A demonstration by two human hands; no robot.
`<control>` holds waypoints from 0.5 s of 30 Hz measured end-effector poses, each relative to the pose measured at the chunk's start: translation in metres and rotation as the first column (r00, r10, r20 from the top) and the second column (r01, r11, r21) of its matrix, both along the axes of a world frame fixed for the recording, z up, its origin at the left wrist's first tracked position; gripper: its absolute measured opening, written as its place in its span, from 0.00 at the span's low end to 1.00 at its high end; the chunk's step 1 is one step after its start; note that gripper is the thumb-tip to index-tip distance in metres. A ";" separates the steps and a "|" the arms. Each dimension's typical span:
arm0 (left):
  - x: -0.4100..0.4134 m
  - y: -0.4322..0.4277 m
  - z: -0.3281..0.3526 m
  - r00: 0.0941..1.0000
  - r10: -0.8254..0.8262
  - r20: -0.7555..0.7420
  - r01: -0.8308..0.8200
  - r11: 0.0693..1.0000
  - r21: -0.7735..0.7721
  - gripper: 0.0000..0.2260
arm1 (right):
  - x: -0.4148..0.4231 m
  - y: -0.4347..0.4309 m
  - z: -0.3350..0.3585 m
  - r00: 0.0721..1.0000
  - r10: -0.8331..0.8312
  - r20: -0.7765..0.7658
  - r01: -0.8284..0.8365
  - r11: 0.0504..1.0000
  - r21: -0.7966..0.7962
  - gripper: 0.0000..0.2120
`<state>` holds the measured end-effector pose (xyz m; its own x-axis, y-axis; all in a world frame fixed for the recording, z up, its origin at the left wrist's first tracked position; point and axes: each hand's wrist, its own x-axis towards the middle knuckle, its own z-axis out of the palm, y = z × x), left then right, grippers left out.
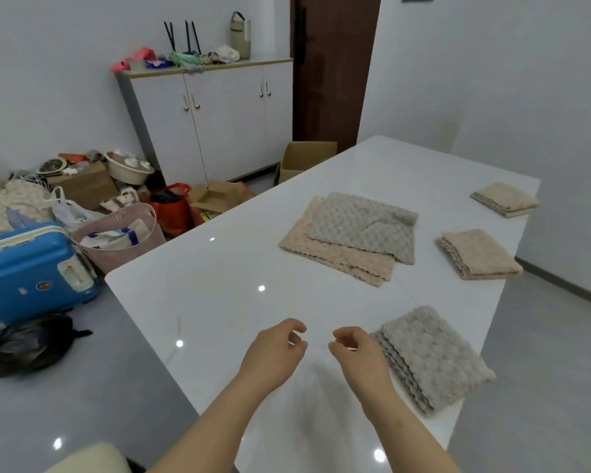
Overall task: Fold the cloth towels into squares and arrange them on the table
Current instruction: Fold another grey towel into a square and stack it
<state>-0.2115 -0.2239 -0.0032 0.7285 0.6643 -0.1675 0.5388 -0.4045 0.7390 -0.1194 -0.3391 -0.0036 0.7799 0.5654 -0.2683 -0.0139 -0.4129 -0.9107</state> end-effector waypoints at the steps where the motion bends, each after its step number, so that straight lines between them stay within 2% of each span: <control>1: 0.002 0.005 0.001 1.000 -0.009 0.005 0.009 1.000 0.008 0.11 | 0.000 0.004 -0.002 1.000 -0.009 0.006 0.009 1.000 -0.002 0.09; 10: 0.034 0.055 0.001 0.993 -0.106 0.045 0.107 0.994 -0.008 0.13 | 0.018 0.045 -0.011 0.996 -0.088 0.020 0.089 0.996 -0.016 0.08; 15: 0.072 0.111 -0.005 0.976 -0.203 0.075 0.207 0.977 -0.045 0.14 | 0.051 0.091 -0.018 0.975 -0.214 0.054 0.217 0.975 -0.044 0.07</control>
<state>-0.1400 -0.1133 -0.0085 0.8594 0.4911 -0.1424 0.3949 -0.4607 0.7949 -0.0680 -0.2482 -0.0214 0.8947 0.3699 -0.2505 -0.0639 -0.4491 -0.8912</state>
